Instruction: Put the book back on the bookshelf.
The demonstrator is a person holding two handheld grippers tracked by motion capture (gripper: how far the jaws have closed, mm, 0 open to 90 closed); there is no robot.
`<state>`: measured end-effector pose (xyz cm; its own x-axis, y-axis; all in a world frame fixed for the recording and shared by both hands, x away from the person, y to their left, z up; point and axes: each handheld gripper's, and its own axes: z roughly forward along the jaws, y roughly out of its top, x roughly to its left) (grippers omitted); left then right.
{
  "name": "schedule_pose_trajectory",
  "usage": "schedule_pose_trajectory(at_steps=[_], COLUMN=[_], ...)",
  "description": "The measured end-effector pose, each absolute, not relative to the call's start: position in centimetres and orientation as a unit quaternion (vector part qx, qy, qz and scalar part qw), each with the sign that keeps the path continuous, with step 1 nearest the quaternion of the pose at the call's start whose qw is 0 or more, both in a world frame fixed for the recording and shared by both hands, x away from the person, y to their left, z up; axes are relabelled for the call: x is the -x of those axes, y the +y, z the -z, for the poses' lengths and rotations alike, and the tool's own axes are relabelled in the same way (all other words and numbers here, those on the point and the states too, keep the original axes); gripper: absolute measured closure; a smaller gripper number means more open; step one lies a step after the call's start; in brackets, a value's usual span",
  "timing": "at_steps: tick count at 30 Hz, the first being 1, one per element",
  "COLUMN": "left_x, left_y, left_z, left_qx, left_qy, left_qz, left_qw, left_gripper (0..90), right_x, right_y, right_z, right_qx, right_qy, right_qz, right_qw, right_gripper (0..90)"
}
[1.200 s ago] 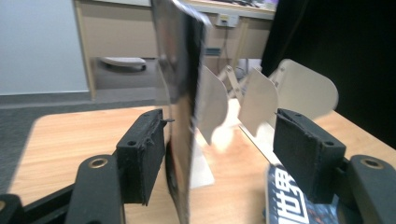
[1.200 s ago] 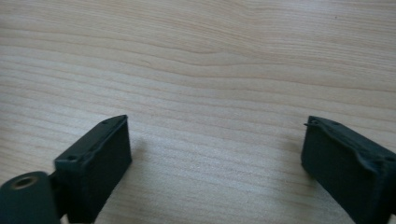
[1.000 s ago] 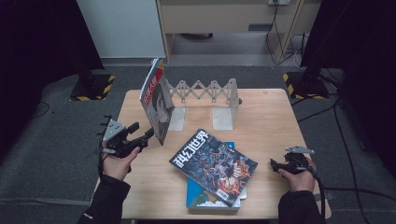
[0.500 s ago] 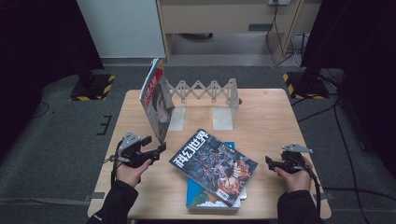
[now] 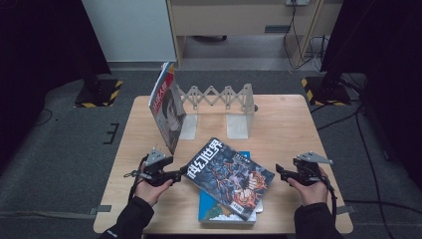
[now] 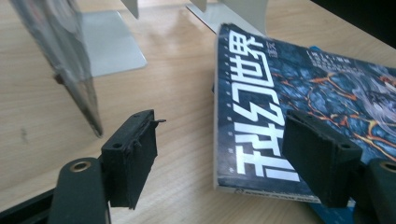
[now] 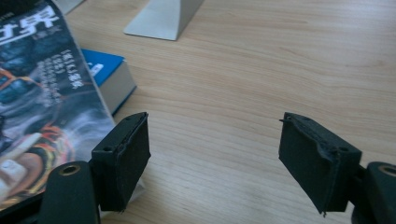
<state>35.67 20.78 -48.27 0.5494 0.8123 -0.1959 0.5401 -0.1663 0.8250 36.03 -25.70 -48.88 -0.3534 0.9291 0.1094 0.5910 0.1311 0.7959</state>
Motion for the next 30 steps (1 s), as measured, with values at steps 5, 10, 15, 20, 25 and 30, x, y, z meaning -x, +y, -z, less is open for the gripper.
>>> schedule_pose_trajectory(at_steps=[5,10,15,20,25,30], left_x=[-35.7,-35.9,-36.0,-36.2,-36.4,-36.7], left_y=[20.5,19.9,19.7,19.3,19.3,19.3], left_z=[48.9,49.6,49.8,50.2,50.5,50.9], left_qx=[-0.756,-0.764,-0.765,-0.768,-0.765,-0.758], left_qy=[0.448,0.449,0.452,0.453,0.458,0.459], left_qz=[-0.136,-0.12,-0.114,-0.101,-0.091,-0.078], left_qw=[0.457,0.448,0.445,0.441,0.444,0.457], left_gripper=[25.8,25.8,25.2,24.6,22.3,21.9], right_x=[-35.9,-35.6,-35.5,-35.4,-35.3,-35.3], right_y=[-24.9,-23.8,-23.0,-21.9,-21.0,-20.2], right_z=[48.6,48.5,48.5,48.7,49.0,49.2], right_qx=[-0.513,-0.501,-0.492,-0.483,-0.471,-0.466], right_qy=[0.727,0.732,0.737,0.748,0.758,0.762], right_qz=[-0.409,-0.418,-0.424,-0.421,-0.42,-0.422], right_qw=[0.202,0.194,0.184,0.172,0.166,0.154], right_gripper=[23.5,23.2,22.9,22.9,22.7,22.6])
